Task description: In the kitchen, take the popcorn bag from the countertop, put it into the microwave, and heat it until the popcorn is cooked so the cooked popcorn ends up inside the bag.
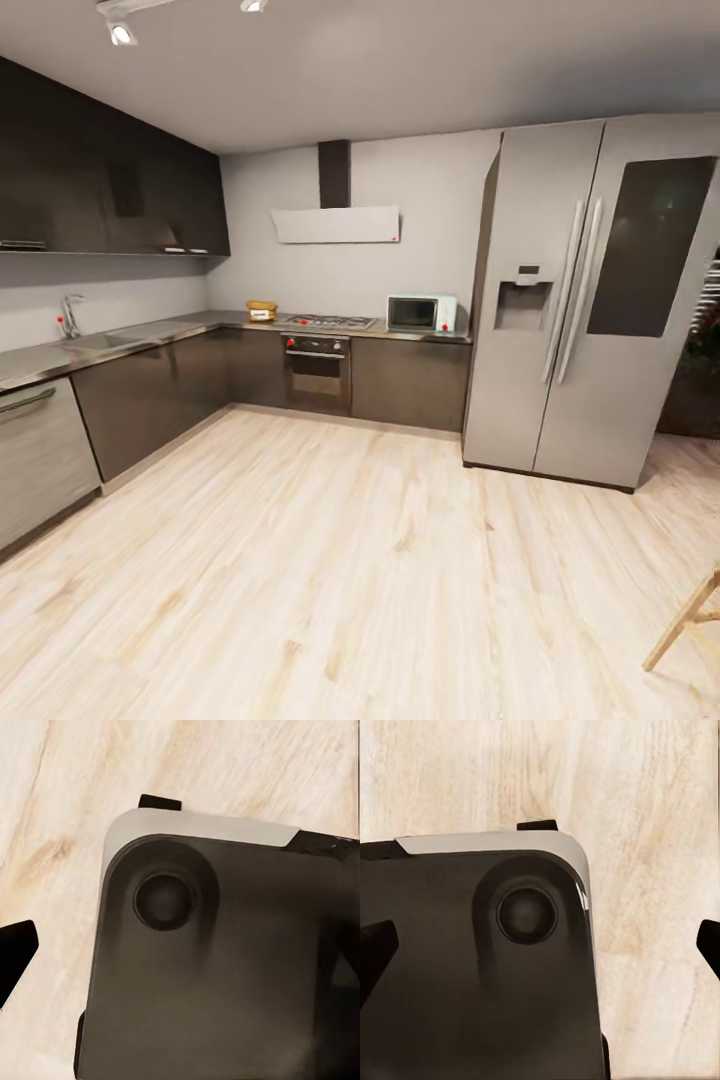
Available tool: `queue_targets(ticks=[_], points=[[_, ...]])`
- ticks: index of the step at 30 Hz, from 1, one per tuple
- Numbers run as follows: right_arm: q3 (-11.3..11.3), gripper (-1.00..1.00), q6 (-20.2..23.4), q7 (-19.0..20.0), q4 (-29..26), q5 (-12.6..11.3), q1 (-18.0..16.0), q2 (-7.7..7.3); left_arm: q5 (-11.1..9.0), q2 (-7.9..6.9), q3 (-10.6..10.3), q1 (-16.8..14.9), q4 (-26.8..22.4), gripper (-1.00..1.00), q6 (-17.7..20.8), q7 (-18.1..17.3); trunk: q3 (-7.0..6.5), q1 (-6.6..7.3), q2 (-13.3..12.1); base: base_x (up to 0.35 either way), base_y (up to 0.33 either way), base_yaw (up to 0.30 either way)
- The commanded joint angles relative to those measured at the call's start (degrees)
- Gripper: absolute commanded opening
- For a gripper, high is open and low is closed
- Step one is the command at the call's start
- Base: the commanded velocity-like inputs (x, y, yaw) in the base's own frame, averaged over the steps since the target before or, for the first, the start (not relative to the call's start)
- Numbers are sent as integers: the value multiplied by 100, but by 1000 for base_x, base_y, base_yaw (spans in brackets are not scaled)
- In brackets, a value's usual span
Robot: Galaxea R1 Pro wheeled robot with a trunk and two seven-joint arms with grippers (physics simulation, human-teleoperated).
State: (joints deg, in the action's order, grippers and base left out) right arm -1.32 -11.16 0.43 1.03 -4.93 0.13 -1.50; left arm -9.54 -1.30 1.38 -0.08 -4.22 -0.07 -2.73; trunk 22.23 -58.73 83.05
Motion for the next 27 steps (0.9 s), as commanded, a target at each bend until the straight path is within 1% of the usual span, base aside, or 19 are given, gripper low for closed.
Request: queue_targets(ticks=[1, 5, 7, 15, 27], points=[[-8, 100, -34, 9, 11, -51, -4, 1, -46, 2, 11, -1, 0, 100, -1, -27, 5, 0, 3, 0, 0, -293], [-8, 100, -35, 9, 11, -45, -4, 1, -39, 4, 7, 1, 0, 100, -9, -33, 5, 0, 3, 16, 0, -293], [-5, 100, -39, 12, 11, -41, -4, 1, -23, 6, -6, 0, 0, 100, -8, -34, 5, 0, 3, 180, 0, -179], [0, 100, -61, 18, 11, -35, -4, -7, 28, 16, -24, -1, 0, 100, 67, -21, 5, 0, 3, 309, 0, -19], [-7, 100, -79, 36, 11, -50, -4, -8, 31, 25, -18, -1, 0, 100, 32, 35, 5, 0, 3, 325, 0, 0]])
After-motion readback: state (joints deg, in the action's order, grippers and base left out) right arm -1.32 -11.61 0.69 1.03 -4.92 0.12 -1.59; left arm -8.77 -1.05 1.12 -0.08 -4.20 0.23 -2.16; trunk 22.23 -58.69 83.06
